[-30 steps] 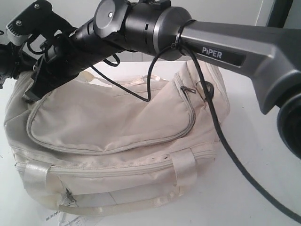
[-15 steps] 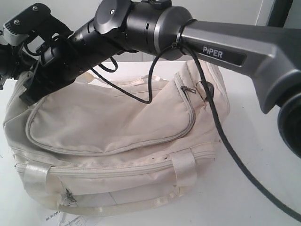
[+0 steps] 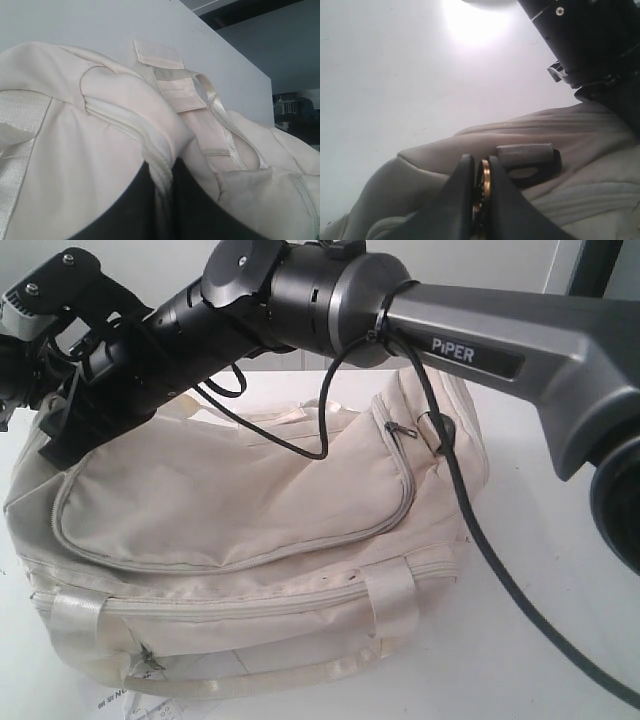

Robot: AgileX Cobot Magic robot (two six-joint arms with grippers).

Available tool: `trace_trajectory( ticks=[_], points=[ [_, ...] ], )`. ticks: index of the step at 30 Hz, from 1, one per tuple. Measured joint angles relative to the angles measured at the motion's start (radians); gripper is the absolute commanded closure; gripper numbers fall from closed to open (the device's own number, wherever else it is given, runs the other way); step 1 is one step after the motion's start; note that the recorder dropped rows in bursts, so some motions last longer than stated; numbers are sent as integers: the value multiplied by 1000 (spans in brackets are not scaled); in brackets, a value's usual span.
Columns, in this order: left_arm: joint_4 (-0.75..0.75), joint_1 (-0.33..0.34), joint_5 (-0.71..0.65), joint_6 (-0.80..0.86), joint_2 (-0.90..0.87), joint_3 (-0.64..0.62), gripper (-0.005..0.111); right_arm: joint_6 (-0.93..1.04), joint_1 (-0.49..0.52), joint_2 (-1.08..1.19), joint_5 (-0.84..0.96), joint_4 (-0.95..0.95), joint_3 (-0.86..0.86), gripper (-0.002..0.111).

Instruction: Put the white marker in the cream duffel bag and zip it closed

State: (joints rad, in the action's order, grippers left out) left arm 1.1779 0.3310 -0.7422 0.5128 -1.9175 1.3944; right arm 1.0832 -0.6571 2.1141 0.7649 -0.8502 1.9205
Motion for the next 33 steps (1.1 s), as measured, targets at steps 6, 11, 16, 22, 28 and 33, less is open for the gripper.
trace_trajectory(
  ticks=[6,11,16,22,28,33],
  points=[
    [-4,-2,-8,0,0,0,107,35,5,0,31,-20,0,108],
    [-4,-4,-10,0,0,0,107,83,10,0,43,-30,0,108],
    [-2,2,15,-4,0,0,101,105,8,-2,-29,-31,0,108],
    [4,44,19,2,0,0,42,157,0,-4,-87,-31,0,108],
    [30,79,23,31,0,0,14,166,-4,-10,-60,-26,0,108],
    [-2,79,-4,59,31,0,16,166,-6,-10,-56,6,0,108]
  ],
)
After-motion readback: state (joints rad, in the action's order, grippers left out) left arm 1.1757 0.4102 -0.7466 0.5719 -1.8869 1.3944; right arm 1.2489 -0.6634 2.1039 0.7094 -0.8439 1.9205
